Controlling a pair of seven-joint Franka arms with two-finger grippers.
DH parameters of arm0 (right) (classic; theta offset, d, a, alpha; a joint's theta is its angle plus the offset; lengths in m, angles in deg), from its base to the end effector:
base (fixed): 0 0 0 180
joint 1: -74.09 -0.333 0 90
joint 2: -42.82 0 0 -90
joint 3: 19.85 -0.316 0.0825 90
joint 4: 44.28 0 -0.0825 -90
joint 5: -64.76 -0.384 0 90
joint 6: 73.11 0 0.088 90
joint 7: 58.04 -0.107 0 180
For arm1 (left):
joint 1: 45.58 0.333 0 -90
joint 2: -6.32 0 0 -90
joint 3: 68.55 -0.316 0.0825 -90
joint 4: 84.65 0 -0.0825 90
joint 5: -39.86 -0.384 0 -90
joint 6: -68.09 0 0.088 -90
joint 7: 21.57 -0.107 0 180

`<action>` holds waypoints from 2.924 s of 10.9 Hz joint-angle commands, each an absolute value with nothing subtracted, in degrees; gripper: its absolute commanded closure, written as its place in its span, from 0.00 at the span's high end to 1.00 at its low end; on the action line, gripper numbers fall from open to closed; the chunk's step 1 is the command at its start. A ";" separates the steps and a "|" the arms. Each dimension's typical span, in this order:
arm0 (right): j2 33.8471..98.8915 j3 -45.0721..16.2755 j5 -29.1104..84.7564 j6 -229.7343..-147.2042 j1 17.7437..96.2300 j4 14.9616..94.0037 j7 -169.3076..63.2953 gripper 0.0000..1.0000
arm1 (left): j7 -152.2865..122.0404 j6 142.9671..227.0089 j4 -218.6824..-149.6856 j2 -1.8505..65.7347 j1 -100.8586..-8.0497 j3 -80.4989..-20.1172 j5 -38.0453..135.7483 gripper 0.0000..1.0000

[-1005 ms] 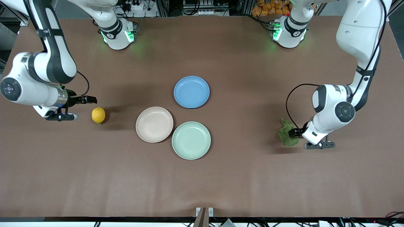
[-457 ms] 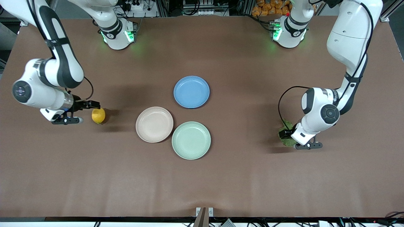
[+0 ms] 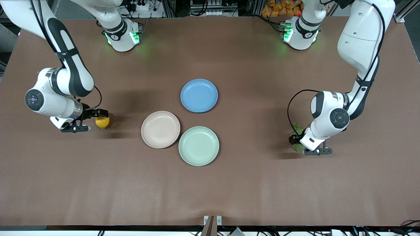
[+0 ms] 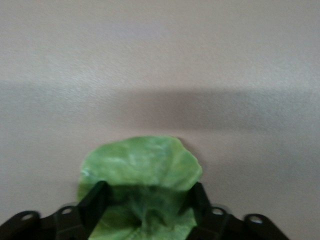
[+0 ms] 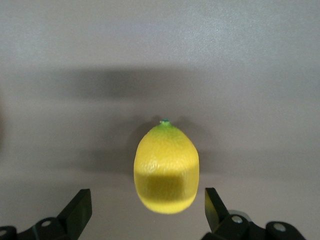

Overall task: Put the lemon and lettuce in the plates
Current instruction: 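Close the right gripper on the lemon while the left gripper grasps lettuce, then carry the lemon to the pink plate while the left gripper carries lettuce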

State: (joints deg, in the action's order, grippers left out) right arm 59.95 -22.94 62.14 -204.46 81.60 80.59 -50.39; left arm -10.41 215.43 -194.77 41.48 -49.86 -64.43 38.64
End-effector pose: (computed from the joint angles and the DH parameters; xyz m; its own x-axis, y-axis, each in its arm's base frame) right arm 0.5386 -0.0404 0.2377 0.9837 0.0278 -0.1778 0.0159 -0.9975 -0.0683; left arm 0.6214 -0.0905 0.1723 0.9985 0.0448 0.0314 0.0437 -0.9984 0.0360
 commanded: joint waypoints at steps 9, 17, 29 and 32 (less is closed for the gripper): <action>64.44 -22.92 62.12 -210.75 84.54 81.58 -46.35 1.00 | -12.52 201.78 -184.50 42.36 -50.33 -64.42 29.05 0.00; 66.11 -22.92 61.68 -211.63 84.81 81.67 -47.05 1.00 | -12.26 189.93 -174.05 42.36 -51.02 -63.98 34.84 0.00; 62.68 -28.71 61.07 -198.36 80.33 75.35 -64.95 0.25 | 1.96 188.50 -165.42 43.59 -61.92 -63.97 50.12 0.00; 62.68 -31.36 61.07 -198.27 80.15 74.12 -71.29 0.25 | 9.25 188.94 -163.93 44.11 -65.08 -63.97 56.27 0.00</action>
